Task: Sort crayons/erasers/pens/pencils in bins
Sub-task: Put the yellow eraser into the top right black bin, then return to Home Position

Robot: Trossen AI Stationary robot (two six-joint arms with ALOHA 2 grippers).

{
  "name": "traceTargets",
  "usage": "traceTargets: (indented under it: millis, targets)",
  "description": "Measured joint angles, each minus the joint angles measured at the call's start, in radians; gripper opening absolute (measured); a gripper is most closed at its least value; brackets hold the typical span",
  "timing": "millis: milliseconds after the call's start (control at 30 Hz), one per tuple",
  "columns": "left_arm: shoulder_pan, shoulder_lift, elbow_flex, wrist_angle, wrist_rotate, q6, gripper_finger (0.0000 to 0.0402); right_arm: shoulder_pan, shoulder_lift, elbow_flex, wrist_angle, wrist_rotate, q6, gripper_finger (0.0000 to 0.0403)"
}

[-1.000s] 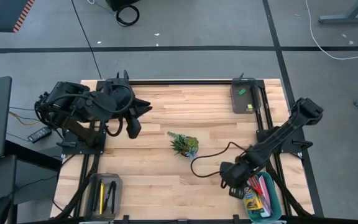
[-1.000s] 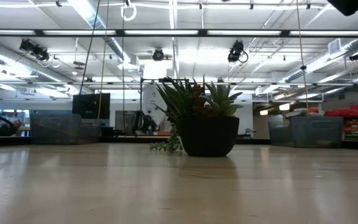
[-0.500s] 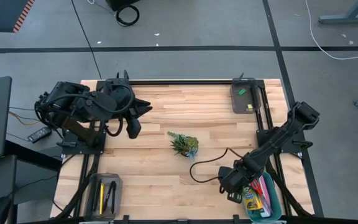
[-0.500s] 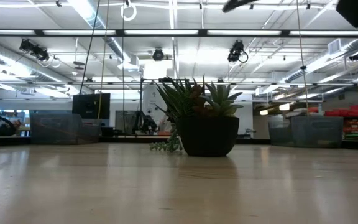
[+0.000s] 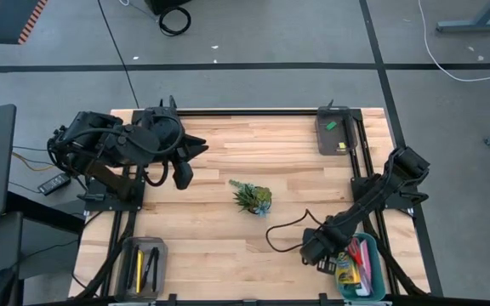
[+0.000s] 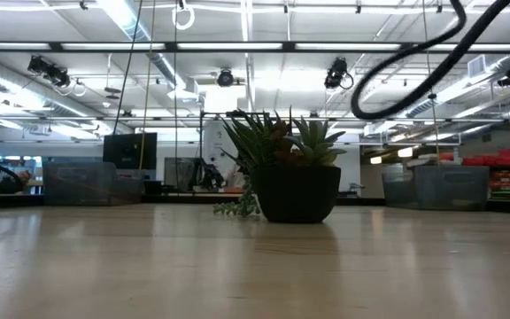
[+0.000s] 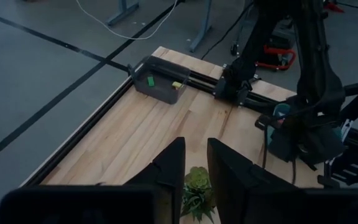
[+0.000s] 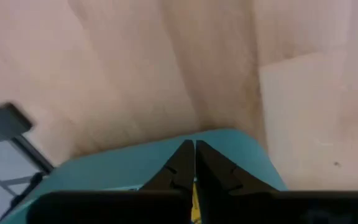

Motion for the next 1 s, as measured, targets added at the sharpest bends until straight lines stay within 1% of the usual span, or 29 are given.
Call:
traceTargets:
  millis: [100,233,367,533,667,767,900,1000]
  targets:
    - [0.000,0.000,0.000,0.000,0.000,0.000,0.0077,0.000,-0.003,0.002,-0.033,-0.003,-0.005,0.0012]
    - [0.000,0.000,0.000,0.000,0.000,0.000,0.0073,0.001,-0.024,0.001,-0.024,-0.003,-0.017,0.0010]
    - [0.000,0.000,0.000,0.000,0.000,0.000,0.0069,0.000,-0.048,-0.001,-0.023,0.000,0.009,0.0009]
    - [0.000,0.000,0.000,0.000,-0.001,0.001,0.0071,0.000,-0.105,-0.001,-0.022,0.020,0.028,0.0009]
    - [0.001,0.000,0.000,0.000,-0.001,0.001,0.0075,-0.009,-0.176,-0.001,-0.020,0.029,0.068,0.0009]
    - [0.001,0.000,0.000,0.000,-0.001,0.002,0.0074,-0.024,-0.242,-0.001,-0.018,0.060,0.095,0.0008]
    - [0.001,0.000,0.000,0.001,-0.001,0.003,0.0069,-0.056,-0.334,-0.001,0.006,0.147,0.103,0.0008]
    - [0.004,0.000,0.000,0.001,-0.001,0.003,0.0067,-0.093,-0.394,-0.001,0.005,0.184,0.044,0.0008]
